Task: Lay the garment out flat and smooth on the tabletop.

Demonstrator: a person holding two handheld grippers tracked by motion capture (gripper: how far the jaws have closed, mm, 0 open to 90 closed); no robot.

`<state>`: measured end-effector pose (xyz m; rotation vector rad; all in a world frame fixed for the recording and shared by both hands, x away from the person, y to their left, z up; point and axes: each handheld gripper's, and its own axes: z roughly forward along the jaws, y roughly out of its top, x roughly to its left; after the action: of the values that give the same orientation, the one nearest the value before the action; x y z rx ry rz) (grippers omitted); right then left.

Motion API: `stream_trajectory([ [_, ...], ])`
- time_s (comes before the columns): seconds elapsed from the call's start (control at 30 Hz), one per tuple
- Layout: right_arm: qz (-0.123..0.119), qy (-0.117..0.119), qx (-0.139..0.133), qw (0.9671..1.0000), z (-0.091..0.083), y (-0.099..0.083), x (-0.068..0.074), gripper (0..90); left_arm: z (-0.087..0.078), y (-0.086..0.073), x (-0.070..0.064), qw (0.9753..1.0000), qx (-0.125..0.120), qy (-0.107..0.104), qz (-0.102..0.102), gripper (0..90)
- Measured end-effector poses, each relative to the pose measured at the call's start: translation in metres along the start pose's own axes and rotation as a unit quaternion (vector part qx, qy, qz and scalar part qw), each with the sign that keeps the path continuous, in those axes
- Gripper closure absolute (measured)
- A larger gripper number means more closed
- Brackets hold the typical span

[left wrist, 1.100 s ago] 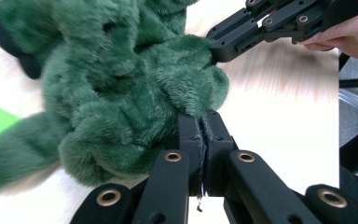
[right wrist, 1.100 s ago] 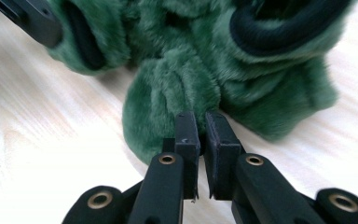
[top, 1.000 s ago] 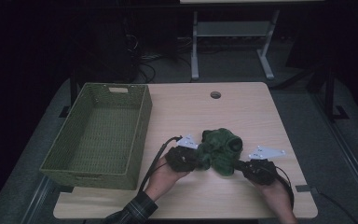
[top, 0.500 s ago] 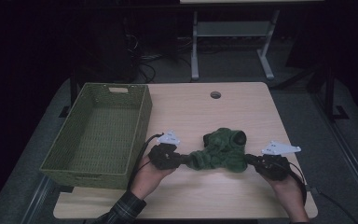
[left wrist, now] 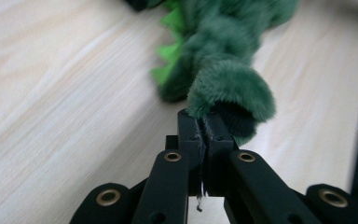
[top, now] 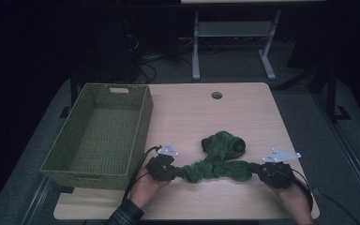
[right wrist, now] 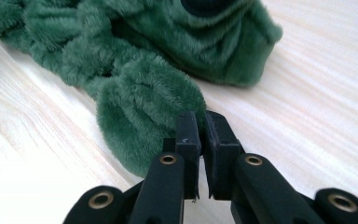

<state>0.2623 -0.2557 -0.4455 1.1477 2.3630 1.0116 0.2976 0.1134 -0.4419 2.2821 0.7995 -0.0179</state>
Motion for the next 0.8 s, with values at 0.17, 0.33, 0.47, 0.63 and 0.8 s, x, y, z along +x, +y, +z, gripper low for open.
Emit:
stream_trajectory([
  [0.17, 0.010, -0.004, -0.001, 0.9999, 0.004, -0.006, -0.004, 77.9, 0.007, -0.002, 0.006, 0.9990, 0.016, 0.043, 0.004, 70.7],
  [0.33, 0.024, -0.005, -0.027, 0.9993, -0.006, -0.005, -0.010, 67.9, -0.006, 0.004, 0.003, 0.9988, -0.022, 0.043, -0.004, 59.1],
  [0.47, 0.032, 0.001, -0.042, 0.9986, -0.010, -0.001, -0.013, 64.4, -0.016, 0.013, 0.000, 0.9982, -0.047, 0.038, 0.001, 55.6],
  [0.63, 0.031, 0.005, -0.056, 0.9979, -0.012, 0.010, -0.014, 61.8, -0.026, 0.028, -0.001, 0.9969, -0.069, 0.036, 0.009, 52.3],
  [0.8, 0.026, 0.009, -0.067, 0.9974, -0.012, 0.023, -0.017, 61.3, -0.029, 0.042, 0.004, 0.9957, -0.082, 0.040, 0.015, 51.5],
])
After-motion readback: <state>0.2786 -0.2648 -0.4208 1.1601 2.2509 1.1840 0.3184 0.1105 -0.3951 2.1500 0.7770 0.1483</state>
